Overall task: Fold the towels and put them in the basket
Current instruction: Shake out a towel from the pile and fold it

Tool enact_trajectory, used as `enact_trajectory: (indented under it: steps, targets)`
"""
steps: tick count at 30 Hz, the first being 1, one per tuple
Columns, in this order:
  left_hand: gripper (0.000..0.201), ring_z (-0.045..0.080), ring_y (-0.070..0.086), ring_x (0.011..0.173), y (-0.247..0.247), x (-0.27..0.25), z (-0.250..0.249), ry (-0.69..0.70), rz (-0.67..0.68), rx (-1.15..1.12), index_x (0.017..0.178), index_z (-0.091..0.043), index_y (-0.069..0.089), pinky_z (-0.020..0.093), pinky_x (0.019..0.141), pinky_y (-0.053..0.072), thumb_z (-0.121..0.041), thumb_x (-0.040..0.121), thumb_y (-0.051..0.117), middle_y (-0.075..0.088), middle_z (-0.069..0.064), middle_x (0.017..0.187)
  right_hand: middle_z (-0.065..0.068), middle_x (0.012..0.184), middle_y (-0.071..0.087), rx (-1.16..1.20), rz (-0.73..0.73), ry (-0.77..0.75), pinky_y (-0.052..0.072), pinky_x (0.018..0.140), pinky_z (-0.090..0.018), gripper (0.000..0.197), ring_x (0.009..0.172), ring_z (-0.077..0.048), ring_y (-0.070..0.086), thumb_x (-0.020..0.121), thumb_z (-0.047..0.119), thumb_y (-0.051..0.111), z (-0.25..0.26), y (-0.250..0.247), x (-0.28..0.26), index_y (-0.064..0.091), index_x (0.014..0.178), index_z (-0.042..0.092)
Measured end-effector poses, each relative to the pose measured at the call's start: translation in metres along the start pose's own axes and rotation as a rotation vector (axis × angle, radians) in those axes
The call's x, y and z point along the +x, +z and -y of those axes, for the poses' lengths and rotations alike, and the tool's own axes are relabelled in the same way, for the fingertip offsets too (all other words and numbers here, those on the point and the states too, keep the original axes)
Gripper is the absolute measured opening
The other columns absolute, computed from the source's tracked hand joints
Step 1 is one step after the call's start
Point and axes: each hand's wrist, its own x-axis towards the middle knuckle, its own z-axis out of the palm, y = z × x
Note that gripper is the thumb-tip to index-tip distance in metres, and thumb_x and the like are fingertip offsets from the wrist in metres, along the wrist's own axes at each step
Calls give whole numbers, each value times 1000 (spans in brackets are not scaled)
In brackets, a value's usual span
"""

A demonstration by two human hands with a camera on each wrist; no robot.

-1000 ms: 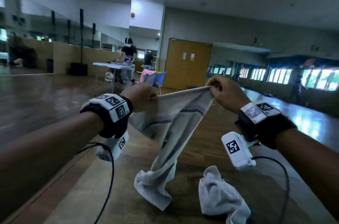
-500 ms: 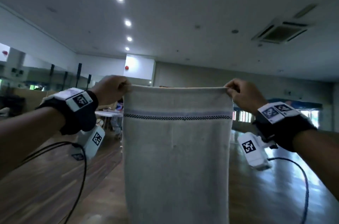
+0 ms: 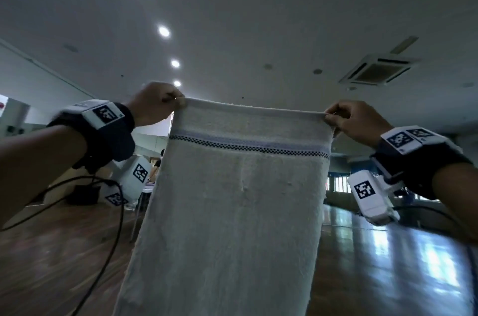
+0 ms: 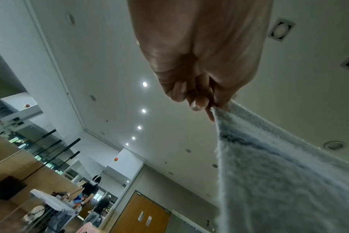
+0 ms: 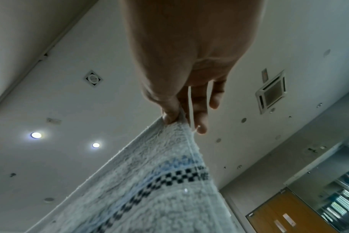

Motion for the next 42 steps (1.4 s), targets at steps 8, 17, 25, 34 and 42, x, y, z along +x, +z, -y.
enact_trajectory:
  steps: [8,17,25,34,42]
  targets:
    - [15,17,52,52,100,-47,95,-136,374,137,89,4,64,21,48,41,-9,90,58,62,16,77,5,54,66,33,427,223,43,40,-20,9,42,-6,59,89,10,60,-82,115,-38,62,82,16]
    - [13,24,56,72,118,-21,101,-98,-49,62,89,-8,64,31,65,44,-16,91,55,63,11,84,3,66,61,170,92,184,44,36,-12,9,40,6,57,91,1,54,-76,122,-22,60,93,8]
    - [16,21,55,73,80,-47,68,-122,222,-35,95,-4,58,27,61,44,-18,94,50,60,13,87,-2,69,64,129,242,185,46,42,-15,13,55,-13,63,89,1,55,-58,86,-48,60,87,12]
    - [16,26,62,87,110,-149,116,-325,1007,47,92,-2,62,39,83,53,-17,93,55,64,18,95,-2,72,70,67,946,337,46,45,-19,12,59,-13,68,90,1,55,-101,142,-135,59,89,12]
    - [8,11,62,72,224,-267,188,-402,1314,89,86,-16,56,6,59,44,-20,93,55,72,11,92,-12,76,70,100,1247,442,43,45,-17,11,54,-12,66,91,2,53,-164,242,-230,59,93,11]
